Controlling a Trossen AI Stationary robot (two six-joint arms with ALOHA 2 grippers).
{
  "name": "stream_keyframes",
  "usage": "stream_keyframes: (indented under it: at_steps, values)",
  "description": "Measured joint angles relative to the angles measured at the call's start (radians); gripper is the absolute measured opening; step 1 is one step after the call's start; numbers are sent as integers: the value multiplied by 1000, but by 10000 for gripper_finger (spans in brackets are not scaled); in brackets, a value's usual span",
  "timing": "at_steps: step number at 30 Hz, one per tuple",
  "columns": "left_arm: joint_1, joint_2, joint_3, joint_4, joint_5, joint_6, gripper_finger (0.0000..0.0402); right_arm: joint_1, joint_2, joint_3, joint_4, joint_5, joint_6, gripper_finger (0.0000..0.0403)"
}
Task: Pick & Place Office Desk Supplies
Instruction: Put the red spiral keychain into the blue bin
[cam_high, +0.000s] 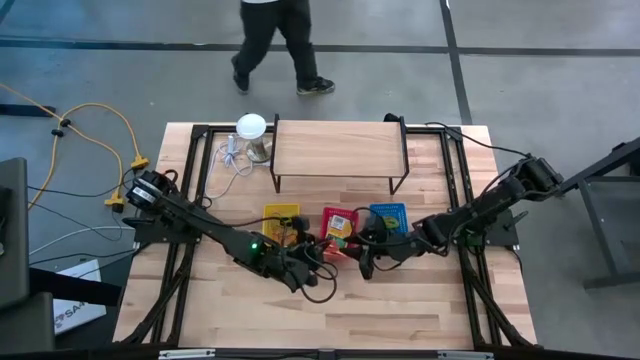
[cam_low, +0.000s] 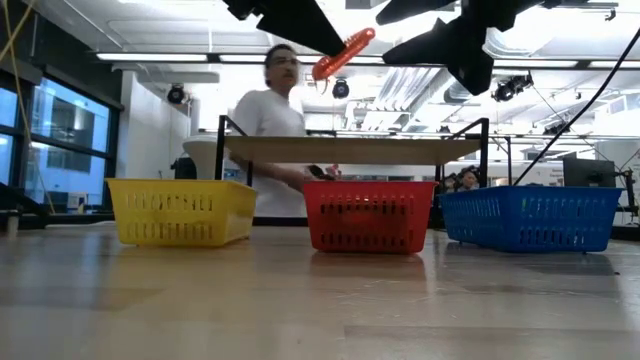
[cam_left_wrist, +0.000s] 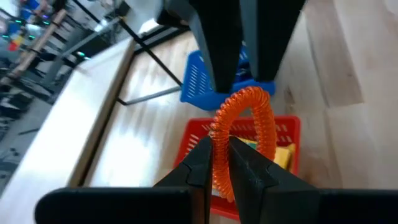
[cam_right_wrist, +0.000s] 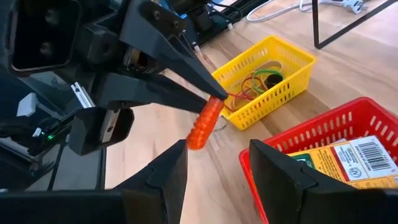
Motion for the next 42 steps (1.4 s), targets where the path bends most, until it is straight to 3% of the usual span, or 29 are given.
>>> stream_keyframes:
  at_steps: [33,42]
  values:
    - [38,0,0,111,-37,105,35,-54,0,0,67,-7,-30,159]
    - [38,1,0,108,-37,105,35,-54,0,0,66,-7,-35,98]
